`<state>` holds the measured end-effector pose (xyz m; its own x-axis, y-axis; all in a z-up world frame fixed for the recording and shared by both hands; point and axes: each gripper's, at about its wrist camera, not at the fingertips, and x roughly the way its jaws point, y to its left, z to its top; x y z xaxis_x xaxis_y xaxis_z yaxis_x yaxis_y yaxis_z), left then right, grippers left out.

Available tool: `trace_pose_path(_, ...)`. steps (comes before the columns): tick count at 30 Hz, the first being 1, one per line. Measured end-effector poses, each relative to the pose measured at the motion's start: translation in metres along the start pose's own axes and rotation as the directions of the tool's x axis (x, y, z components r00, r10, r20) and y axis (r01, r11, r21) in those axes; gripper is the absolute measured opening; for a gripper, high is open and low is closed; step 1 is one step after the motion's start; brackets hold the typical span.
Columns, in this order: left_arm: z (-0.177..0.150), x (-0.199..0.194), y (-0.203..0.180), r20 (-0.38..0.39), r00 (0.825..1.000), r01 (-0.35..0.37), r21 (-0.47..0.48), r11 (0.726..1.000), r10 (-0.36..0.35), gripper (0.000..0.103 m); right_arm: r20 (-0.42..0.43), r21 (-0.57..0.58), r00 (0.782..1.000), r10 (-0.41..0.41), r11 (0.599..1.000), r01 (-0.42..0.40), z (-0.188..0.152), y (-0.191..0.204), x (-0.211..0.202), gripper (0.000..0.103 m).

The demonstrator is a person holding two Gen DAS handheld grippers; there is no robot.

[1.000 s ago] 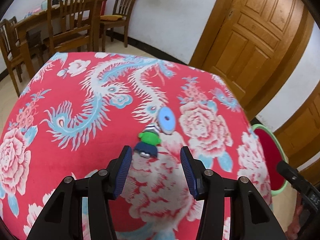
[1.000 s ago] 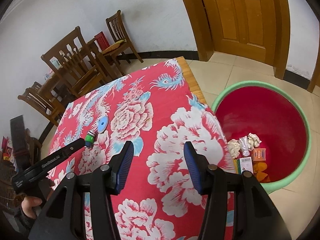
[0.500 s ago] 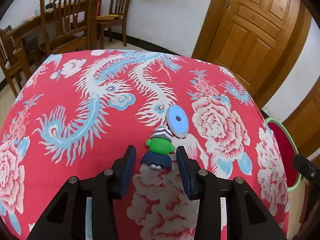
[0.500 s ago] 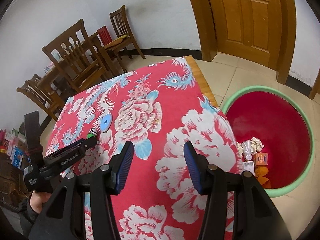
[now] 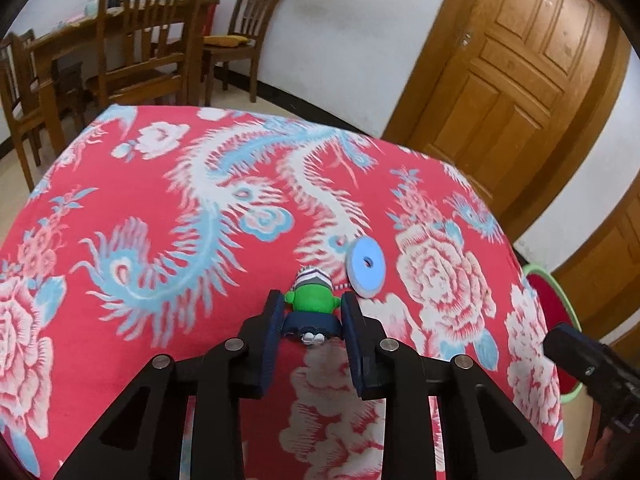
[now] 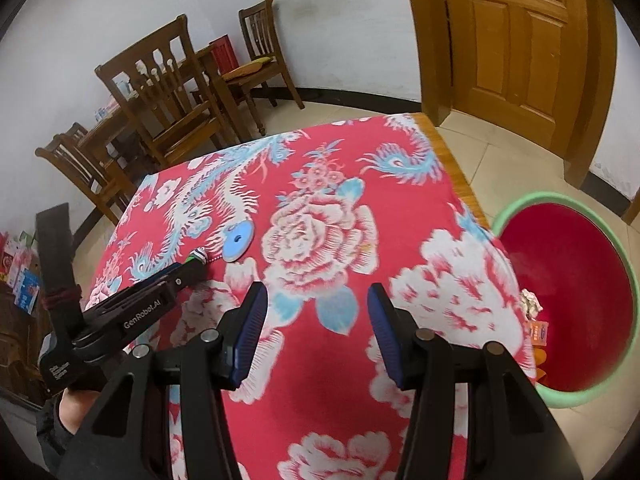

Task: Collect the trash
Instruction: 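Grasp the green figurine with the left gripper, then grasp the blue round disc with the right gripper while the left holds the figurine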

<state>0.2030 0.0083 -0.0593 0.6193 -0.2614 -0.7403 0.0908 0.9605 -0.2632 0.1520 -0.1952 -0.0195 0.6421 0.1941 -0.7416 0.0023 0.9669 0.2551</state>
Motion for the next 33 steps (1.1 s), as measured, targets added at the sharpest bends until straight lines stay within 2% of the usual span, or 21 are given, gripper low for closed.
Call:
trace_pose_path(7, 0.008, -0.015, 0.024, 0.036, 0.999, 0.014, -0.074, 0.997, -0.011, 0.029, -0.024, -0.047, 1.000, 0.020, 0.999, -0.021, 0.009, 0.032, 0.023, 0.054)
trace_pose_path(8, 0.008, -0.018, 0.028, 0.043, 0.999, 0.012, -0.087, 0.996, -0.008, 0.027, -0.026, -0.052, 0.999, 0.022, 0.998, -0.023, 0.011, 0.036, 0.026, 0.054)
trace_pose_path(10, 0.011, -0.024, 0.037, 0.055, 0.998, 0.006, -0.114, 0.993, 0.001, 0.014, -0.033, -0.062, 0.999, 0.024, 0.998, -0.026, 0.014, 0.044, 0.034, 0.054)
trace_pose_path(16, 0.016, -0.030, 0.053, 0.054, 0.998, -0.023, -0.163, 0.986, 0.032, 0.014, -0.079, -0.090, 0.997, 0.021, 0.996, -0.028, 0.020, 0.067, 0.061, 0.054)
trace_pose_path(23, 0.014, -0.033, 0.058, 0.045, 0.999, -0.010, -0.171, 0.985, 0.018, 0.014, -0.130, -0.118, 0.991, -0.016, 0.993, 0.000, 0.026, 0.080, 0.093, 0.054)
trace_pose_path(28, 0.013, -0.035, 0.063, 0.036, 0.999, -0.032, -0.180, 0.983, 0.039, 0.020, -0.126, -0.120, 0.992, -0.032, 0.993, 0.016, 0.027, 0.090, 0.103, 0.051)
trace_pose_path(32, 0.010, -0.034, 0.067, 0.027, 0.998, -0.049, -0.194, 0.980, 0.055, 0.036, -0.126, -0.132, 0.991, -0.050, 0.991, 0.033, 0.028, 0.097, 0.111, 0.046)
trace_pose_path(33, 0.010, -0.035, 0.068, 0.026, 0.998, -0.050, -0.194, 0.980, 0.057, 0.036, -0.132, -0.131, 0.990, -0.054, 0.991, 0.036, 0.028, 0.098, 0.114, 0.045)
